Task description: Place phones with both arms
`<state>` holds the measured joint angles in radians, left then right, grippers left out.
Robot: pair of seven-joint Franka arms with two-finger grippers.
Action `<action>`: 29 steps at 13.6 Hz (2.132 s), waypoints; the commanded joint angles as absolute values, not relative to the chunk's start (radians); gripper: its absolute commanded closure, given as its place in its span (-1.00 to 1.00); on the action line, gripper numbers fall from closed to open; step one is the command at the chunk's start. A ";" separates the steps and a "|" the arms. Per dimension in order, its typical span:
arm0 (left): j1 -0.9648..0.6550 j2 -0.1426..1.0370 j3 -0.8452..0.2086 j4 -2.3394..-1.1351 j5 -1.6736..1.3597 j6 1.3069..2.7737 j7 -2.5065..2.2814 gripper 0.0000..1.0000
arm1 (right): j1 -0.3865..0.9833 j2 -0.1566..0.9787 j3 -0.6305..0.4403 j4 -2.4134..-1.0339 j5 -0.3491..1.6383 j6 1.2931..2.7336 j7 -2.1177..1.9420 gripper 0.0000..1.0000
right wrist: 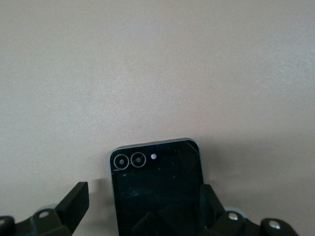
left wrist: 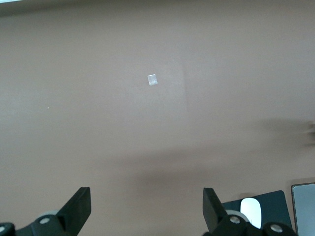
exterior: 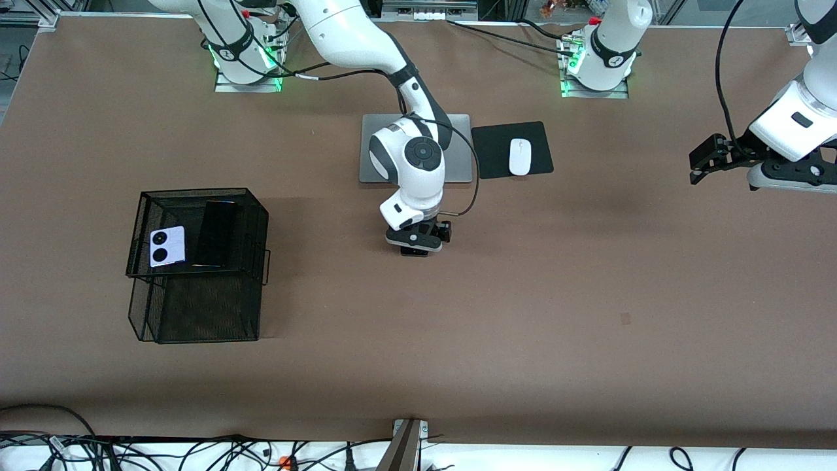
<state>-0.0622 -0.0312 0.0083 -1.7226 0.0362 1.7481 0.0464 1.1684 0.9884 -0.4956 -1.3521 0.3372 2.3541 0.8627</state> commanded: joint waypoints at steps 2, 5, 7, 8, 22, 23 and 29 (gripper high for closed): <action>-0.063 -0.018 0.009 -1.695 0.015 1.733 0.066 -1.00 | 1.160 1.016 -0.488 -1.327 0.331 2.359 0.865 -1.00; -0.063 -0.018 0.009 -1.695 0.015 1.732 0.066 -1.00 | 1.164 1.020 -0.488 -1.351 0.331 2.399 0.859 -1.00; -0.063 -0.018 0.009 -1.695 0.015 1.732 0.066 -1.00 | 1.167 1.019 -0.488 -1.391 0.327 2.460 0.857 -1.00; -0.063 -0.018 0.009 -1.695 0.015 1.732 0.066 -1.00 | 1.169 1.020 -0.488 -1.393 0.327 2.465 0.857 -1.00; -0.057 -0.018 0.011 -1.695 0.015 1.730 0.067 -1.00 | 1.187 0.937 -0.509 -1.377 0.330 2.352 0.842 -1.00; -0.054 -0.018 0.011 -1.695 0.015 1.730 0.067 -1.00 | 1.186 0.933 -0.515 -1.378 0.330 2.349 0.821 -1.00; -0.051 -0.018 0.011 -1.695 0.015 1.730 0.067 -1.00 | 1.183 0.945 -0.525 -1.394 0.330 2.373 0.821 -1.00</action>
